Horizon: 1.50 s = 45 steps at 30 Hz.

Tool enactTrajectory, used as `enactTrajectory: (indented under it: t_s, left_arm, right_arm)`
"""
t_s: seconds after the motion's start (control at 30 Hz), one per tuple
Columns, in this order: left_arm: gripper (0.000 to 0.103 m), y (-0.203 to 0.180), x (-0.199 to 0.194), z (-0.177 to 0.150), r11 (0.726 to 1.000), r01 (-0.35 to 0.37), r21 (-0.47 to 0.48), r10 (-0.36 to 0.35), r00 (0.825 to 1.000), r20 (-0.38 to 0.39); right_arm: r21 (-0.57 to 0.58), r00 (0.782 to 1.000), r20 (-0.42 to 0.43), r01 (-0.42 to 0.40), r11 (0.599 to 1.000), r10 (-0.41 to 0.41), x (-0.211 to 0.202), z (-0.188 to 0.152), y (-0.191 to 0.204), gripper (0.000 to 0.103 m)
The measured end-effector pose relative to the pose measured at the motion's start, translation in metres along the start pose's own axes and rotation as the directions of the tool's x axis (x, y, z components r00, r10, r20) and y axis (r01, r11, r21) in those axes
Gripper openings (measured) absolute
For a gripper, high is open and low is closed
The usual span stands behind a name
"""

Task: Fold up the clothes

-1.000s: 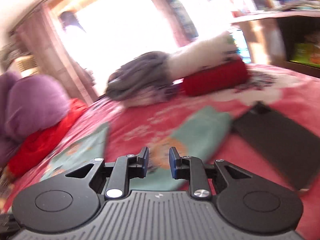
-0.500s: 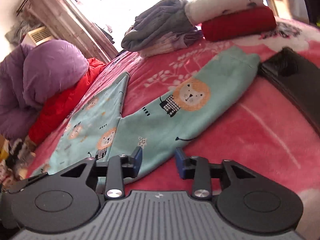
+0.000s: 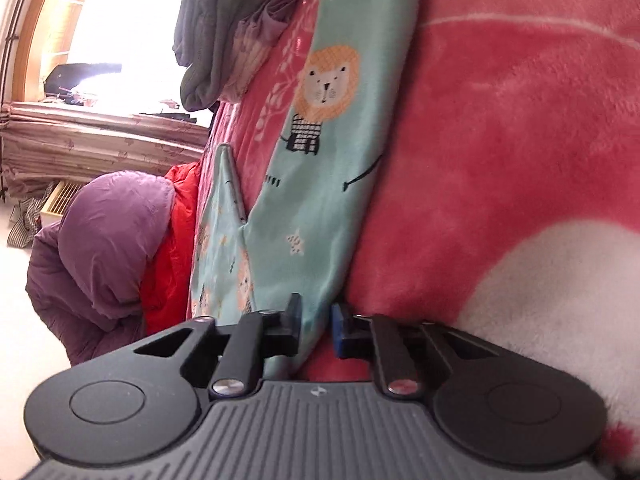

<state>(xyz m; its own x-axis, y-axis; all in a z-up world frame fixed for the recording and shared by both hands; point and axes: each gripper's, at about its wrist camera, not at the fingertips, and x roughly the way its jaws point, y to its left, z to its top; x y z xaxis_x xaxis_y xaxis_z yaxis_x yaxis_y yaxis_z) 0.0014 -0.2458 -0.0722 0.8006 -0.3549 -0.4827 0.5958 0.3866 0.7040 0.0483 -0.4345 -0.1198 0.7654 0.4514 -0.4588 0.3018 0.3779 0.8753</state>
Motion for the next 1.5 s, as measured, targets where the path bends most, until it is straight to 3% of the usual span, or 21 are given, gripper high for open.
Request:
enactTrajectory:
  t_s: [0.1, 0.17, 0.33, 0.43, 0.53, 0.6, 0.67, 0.83, 0.9, 0.93, 0.97, 1.0, 1.07, 1.17, 1.2, 1.23, 1.33, 1.5]
  left_arm:
    - [0.012, 0.022, -0.007, -0.002, 0.984, 0.045, -0.174, -0.040, 0.999, 0.031]
    - [0.012, 0.025, -0.004, -0.010, 0.970, 0.079, -0.231, -0.075, 0.997, 0.025]
    - [0.013, 0.012, -0.003, -0.007, 0.981, 0.092, -0.172, -0.093, 0.996, 0.002]
    - [0.029, 0.013, -0.013, -0.007, 0.984, 0.115, -0.136, -0.116, 0.993, -0.003]
    - [0.031, 0.034, -0.024, -0.008, 0.964, 0.140, -0.225, -0.136, 0.990, 0.034]
    - [0.031, 0.045, -0.029, -0.008, 0.952, 0.150, -0.265, -0.141, 0.989, 0.054]
    - [0.031, 0.045, -0.027, -0.007, 0.955, 0.143, -0.258, -0.134, 0.990, 0.053]
    - [0.031, 0.025, -0.001, -0.020, 0.942, 0.153, -0.297, -0.165, 0.986, -0.016]
    - [0.031, 0.023, -0.002, -0.024, 0.934, 0.153, -0.323, -0.167, 0.986, -0.013]
    - [0.031, 0.024, -0.002, -0.025, 0.931, 0.157, -0.329, -0.172, 0.985, -0.014]
    - [0.031, 0.025, -0.002, -0.024, 0.930, 0.161, -0.330, -0.175, 0.984, -0.015]
    - [0.031, 0.025, -0.001, -0.024, 0.929, 0.163, -0.332, -0.178, 0.984, -0.016]
    - [0.031, 0.025, 0.001, -0.026, 0.922, 0.164, -0.350, -0.180, 0.984, -0.011]
    - [0.031, 0.024, 0.001, -0.028, 0.913, 0.162, -0.374, -0.176, 0.984, -0.004]
    - [0.031, 0.023, 0.000, -0.028, 0.913, 0.161, -0.374, -0.176, 0.984, -0.004]
    - [0.031, 0.024, 0.000, -0.028, 0.912, 0.162, -0.376, -0.177, 0.984, -0.004]
    - [0.031, 0.025, -0.002, -0.028, 0.907, 0.166, -0.387, -0.182, 0.983, -0.003]
    - [0.031, 0.028, 0.000, -0.029, 0.901, 0.173, -0.398, -0.190, 0.982, -0.003]
  right_arm:
    - [-0.027, 1.000, 0.016, 0.001, 1.000, 0.000, 0.002, -0.001, 0.001, 0.002]
    - [-0.034, 1.000, 0.021, 0.001, 0.999, 0.000, 0.002, -0.001, 0.001, 0.002]
    - [-0.034, 1.000, 0.020, -0.002, 0.999, 0.002, 0.002, 0.000, 0.001, 0.001]
    - [-0.029, 1.000, 0.027, -0.008, 1.000, 0.009, -0.010, 0.001, 0.002, 0.011]
    - [-0.107, 0.991, 0.126, 0.054, 0.993, -0.041, -0.039, -0.004, 0.014, 0.027]
    - [-0.169, 0.983, 0.178, 0.071, 0.983, -0.040, -0.052, -0.009, 0.021, 0.027]
    - [-0.266, 0.985, 0.175, 0.046, 0.963, 0.001, -0.050, -0.014, 0.035, 0.027]
    - [-0.497, 0.992, 0.088, -0.038, 0.867, 0.094, -0.021, -0.026, 0.072, 0.027]
    - [-0.494, 0.998, 0.058, -0.005, 0.870, 0.039, -0.004, -0.023, 0.072, 0.027]
    - [-0.482, 0.999, 0.041, 0.046, 0.875, -0.030, 0.008, -0.021, 0.069, 0.025]
    - [-0.458, 0.995, 0.038, 0.096, 0.884, -0.088, 0.014, -0.019, 0.063, 0.018]
    - [-0.422, 0.991, 0.049, 0.133, 0.897, -0.124, 0.014, -0.016, 0.056, 0.000]
    - [-0.384, 0.986, 0.089, 0.168, 0.908, -0.144, 0.002, -0.012, 0.051, 0.000]
    - [-0.403, 0.985, 0.146, 0.148, 0.903, -0.096, -0.012, -0.009, 0.055, 0.023]
    - [-0.408, 0.985, 0.152, 0.132, 0.904, -0.075, -0.013, -0.007, 0.056, 0.038]
    - [-0.424, 0.985, 0.160, 0.126, 0.897, -0.063, -0.009, -0.005, 0.059, 0.042]
    - [-0.485, 0.984, 0.179, 0.111, 0.867, -0.026, 0.007, 0.008, 0.074, 0.041]
    - [-0.331, 0.977, 0.213, 0.085, 0.940, -0.013, 0.016, 0.060, 0.058, 0.038]
